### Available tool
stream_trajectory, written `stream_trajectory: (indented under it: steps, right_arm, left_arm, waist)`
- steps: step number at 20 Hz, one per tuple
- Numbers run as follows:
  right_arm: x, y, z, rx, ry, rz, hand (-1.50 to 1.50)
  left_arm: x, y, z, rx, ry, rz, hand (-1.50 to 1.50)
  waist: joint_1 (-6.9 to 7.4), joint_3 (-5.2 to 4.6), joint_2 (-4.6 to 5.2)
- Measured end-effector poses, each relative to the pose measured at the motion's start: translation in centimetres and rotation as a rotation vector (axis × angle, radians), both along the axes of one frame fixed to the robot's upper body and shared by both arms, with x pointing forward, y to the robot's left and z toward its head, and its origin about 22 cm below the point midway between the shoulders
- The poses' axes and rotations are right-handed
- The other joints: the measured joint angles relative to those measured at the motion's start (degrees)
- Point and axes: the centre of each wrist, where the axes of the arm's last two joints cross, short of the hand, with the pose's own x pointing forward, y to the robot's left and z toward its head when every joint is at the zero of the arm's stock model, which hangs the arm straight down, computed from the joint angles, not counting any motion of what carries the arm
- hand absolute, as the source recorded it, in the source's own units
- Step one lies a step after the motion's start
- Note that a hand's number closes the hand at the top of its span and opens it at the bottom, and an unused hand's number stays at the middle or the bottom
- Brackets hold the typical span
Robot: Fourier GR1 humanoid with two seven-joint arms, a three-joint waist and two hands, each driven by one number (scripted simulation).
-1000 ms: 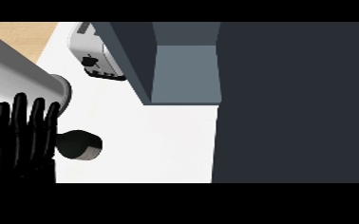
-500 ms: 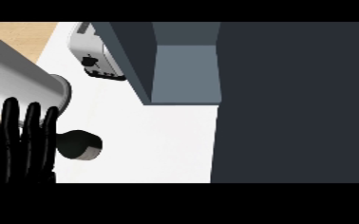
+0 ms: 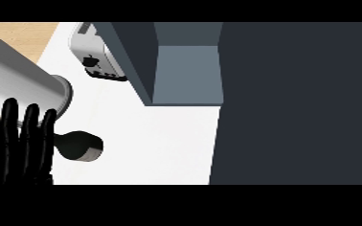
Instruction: Pick up the wine, place it into the cabinet and close the cabinet
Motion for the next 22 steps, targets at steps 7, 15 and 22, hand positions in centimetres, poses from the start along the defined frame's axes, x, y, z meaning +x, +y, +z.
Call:
stream_trajectory:
  steps: [7, 15, 22]
  right_arm:
    - [0.0, 0.0, 0.6, -0.012, -0.004, -0.022, -1.5]
    - [0.1, -0.2, 0.8, -0.011, -0.004, -0.04, -1.5]
    - [-0.1, 0.0, 0.7, -0.003, 0.005, -0.03, -1.5]
  left_arm:
    - [0.0, 1.5, -0.2, 0.039, 0.045, 0.065, -1.5]
    - [-0.3, 4.8, -0.4, 0.081, 0.068, 0.161, -1.5]
    - [-0.9, 7.6, -0.8, 0.044, 0.065, 0.189, -1.5]
  waist:
    - [0.16, -0.02, -0.06]
    - [0.31, -0.07, -0.1]
    - [0.17, -0.08, -0.08]
